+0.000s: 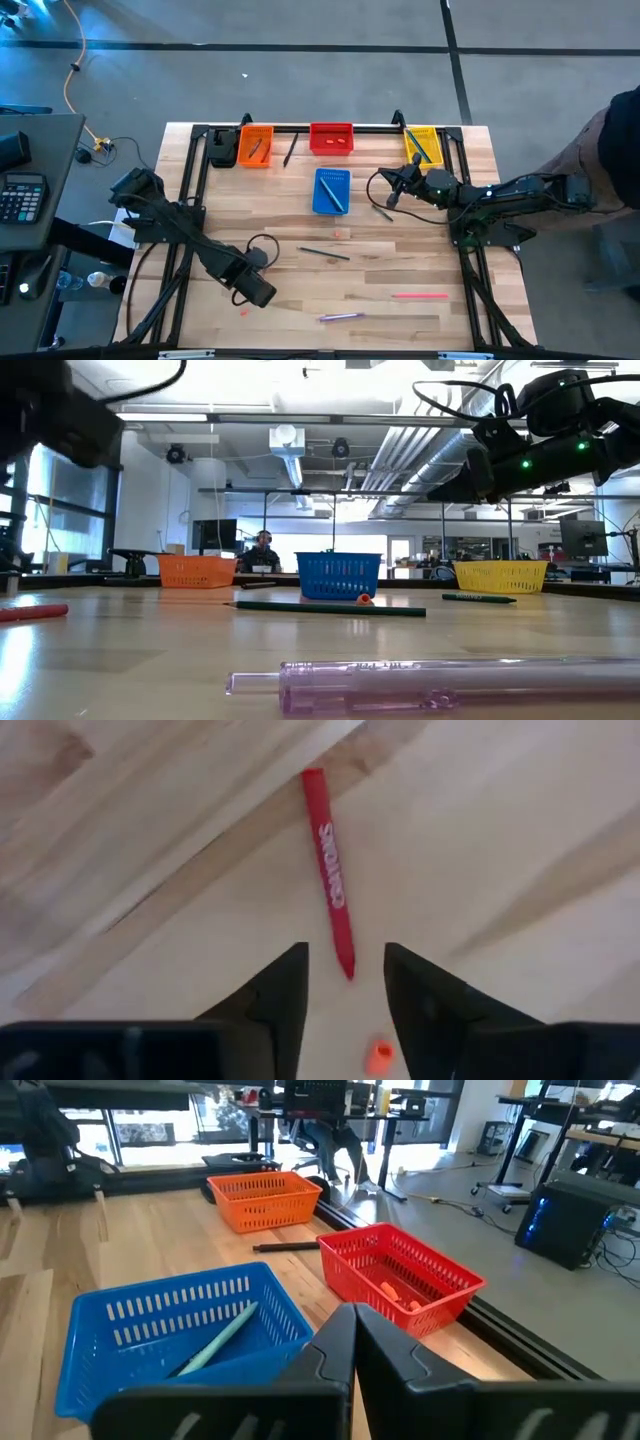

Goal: Sort crayons/erasers/pens/pencils in bins
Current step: Put the red crayon into the orange bin

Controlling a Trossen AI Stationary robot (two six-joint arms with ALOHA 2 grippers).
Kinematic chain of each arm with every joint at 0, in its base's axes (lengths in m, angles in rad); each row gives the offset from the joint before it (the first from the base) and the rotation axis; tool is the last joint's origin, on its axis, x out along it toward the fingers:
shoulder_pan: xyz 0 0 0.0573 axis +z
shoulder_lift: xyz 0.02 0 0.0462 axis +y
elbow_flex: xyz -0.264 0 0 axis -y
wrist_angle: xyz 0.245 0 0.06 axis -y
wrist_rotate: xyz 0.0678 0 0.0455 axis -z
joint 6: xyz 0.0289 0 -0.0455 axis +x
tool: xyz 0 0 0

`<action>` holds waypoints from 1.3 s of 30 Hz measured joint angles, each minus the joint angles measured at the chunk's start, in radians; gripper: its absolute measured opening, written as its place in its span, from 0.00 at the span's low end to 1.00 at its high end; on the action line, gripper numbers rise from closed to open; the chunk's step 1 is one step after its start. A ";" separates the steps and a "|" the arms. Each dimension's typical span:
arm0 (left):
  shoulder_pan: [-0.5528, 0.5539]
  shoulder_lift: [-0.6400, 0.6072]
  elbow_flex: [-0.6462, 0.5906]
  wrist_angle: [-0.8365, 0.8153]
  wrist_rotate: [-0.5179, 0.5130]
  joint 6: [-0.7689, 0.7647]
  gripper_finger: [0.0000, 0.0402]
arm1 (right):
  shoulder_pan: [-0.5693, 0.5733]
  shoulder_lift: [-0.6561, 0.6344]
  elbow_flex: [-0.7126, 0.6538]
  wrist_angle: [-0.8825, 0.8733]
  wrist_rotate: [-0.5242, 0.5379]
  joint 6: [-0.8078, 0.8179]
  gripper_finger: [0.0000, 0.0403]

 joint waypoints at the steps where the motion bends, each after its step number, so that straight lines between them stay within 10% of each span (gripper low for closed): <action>1: 0.003 0.014 0.000 0.004 -0.001 0.000 0.32 | 0.000 0.000 0.000 0.002 0.000 0.000 0.00; 39: 0.028 0.131 0.004 0.045 -0.061 0.047 0.26 | 0.000 0.003 0.000 0.008 0.000 -0.005 0.00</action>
